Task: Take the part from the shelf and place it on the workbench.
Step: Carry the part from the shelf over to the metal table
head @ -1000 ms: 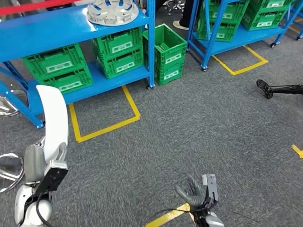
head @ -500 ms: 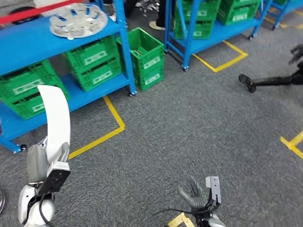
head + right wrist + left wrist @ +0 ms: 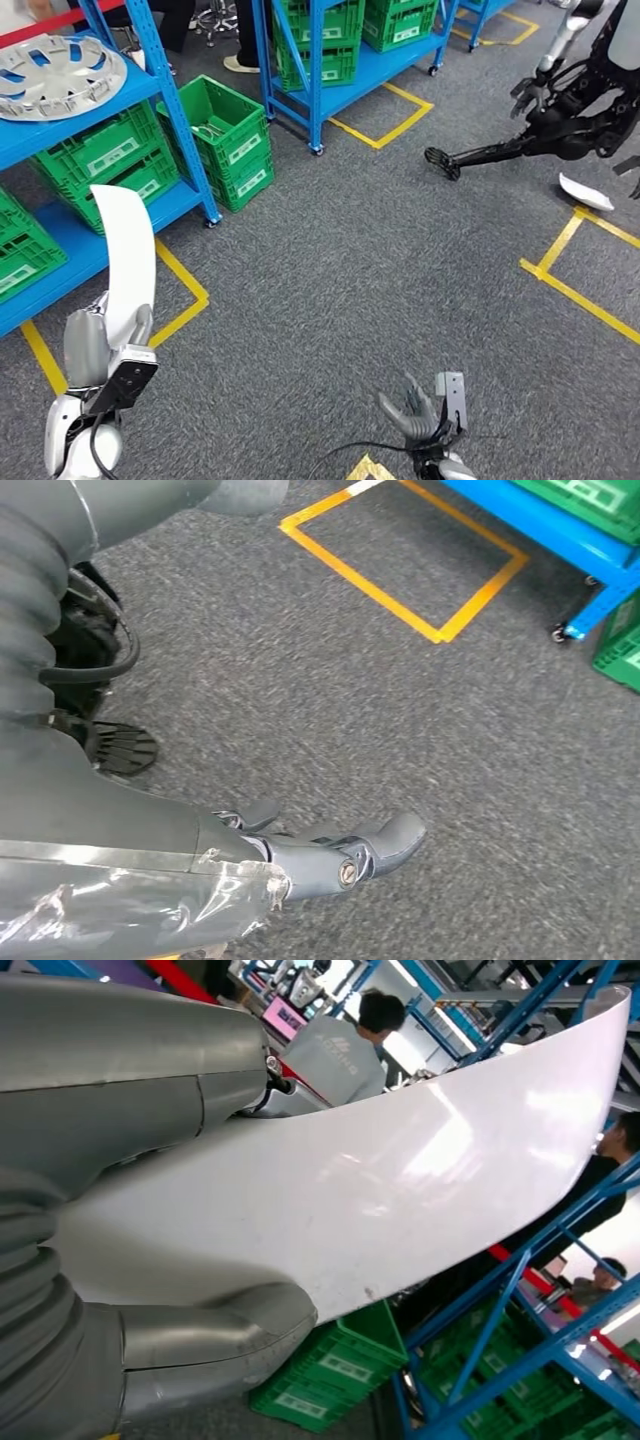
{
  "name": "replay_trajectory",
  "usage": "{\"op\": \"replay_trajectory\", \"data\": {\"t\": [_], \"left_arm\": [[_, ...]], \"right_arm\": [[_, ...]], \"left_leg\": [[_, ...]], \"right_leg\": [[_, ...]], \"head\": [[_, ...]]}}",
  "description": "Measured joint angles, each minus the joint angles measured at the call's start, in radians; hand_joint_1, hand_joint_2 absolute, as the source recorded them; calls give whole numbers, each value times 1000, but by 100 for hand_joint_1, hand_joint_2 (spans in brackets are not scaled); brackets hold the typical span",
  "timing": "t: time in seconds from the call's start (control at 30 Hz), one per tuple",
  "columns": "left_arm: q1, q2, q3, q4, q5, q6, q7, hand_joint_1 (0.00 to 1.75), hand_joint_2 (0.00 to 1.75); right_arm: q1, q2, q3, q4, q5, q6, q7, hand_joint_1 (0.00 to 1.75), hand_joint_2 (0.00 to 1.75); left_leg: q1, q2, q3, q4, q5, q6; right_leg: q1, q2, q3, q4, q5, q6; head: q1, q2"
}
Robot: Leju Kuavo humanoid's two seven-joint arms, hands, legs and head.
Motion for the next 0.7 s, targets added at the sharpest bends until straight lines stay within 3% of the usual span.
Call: {"op": "replay_trajectory", "data": {"t": [0.07, 0.1, 0.13, 0.2, 0.23, 0.27, 0.33, 0.4, 0.5, 0.57, 0.63, 0.7], "left_arm": [[-4, -3, -1, 0, 0, 0, 0, 175, 175], [-4, -4, -2, 0, 0, 1, 0, 175, 175], [-4, -5, -2, 0, 0, 1, 0, 175, 175], [-3, -5, -2, 0, 0, 1, 0, 175, 175], [-3, -5, -2, 0, 0, 1, 0, 175, 175], [-3, -6, -2, 0, 0, 2, 0, 175, 175], [-4, -7, -3, 0, 0, 5, 0, 175, 175], [-4, -9, -5, 0, 0, 9, 0, 175, 175], [-6, -14, -16, 1, -1, 16, 1, 175, 175], [-10, -17, -23, 2, -2, 21, 2, 175, 175], [-12, -17, -26, 4, -1, 25, 2, 175, 175], [-12, -16, -28, 8, 0, 28, 3, 175, 175]], "right_arm": [[-1, -1, -1, 0, 0, 0, 0, 0, 175], [-4, -1, -1, 0, 1, 0, 0, 0, 175], [-7, -1, -1, 0, 0, 0, 0, 0, 175], [-10, -1, -1, 0, 0, 0, 0, 0, 175], [-9, -1, -1, 0, 1, -1, 0, 0, 175], [-9, -1, -1, 0, 0, -1, -1, 0, 175], [-10, -2, -2, 0, -4, 4, -1, 0, 175], [-11, -2, -2, -1, -12, 14, -2, 0, 175], [0, -8, -8, -5, -20, 22, -2, 0, 175], [6, -11, -14, -10, -28, 25, -3, 0, 175], [8, -13, -20, -14, -38, 30, -3, 0, 175], [12, -13, -25, -16, -45, 34, -3, 0, 175]], "left_leg": [[-4, 19, 10, 0, -3, 14], [-8, 30, 16, 0, -7, 20], [-12, 42, 21, 0, -11, 25], [-16, 66, 30, 0, -20, 30], [-18, 78, 36, 0, -25, 30], [-19, 89, 43, 0, -30, 29], [-24, 109, 58, 0, -42, 24], [-30, 126, 68, 0, -52, 15], [-32, 145, 79, -6, -62, 0], [-30, 121, 67, 32, -94, -6], [-30, 84, 9, 149, -153, -8], [-30, 71, -59, 262, -185, -9]], "right_leg": [[2, -62, -26, 60, -31, 9], [4, -100, -56, 122, -60, 13], [3, -123, -92, 195, -91, 14], [1, -134, -145, 297, -121, 15], [1, -135, -144, 292, -108, 13], [1, -139, -121, 248, -80, 10], [9, -170, -41, 105, -21, 0], [18, -193, 6, 24, -5, -7], [18, -168, 9, 13, -11, -17], [13, -147, 16, 3, -8, -26], [9, -126, 19, -2, -8, -32], [9, -102, 20, -1, -9, -35]], "head": [[5, 0], [8, 0], [10, 0], [10, 0], [10, 0], [10, 0], [10, 0], [8, 0], [6, 0], [3, 0], [-2, 0], [-3, 0]]}}
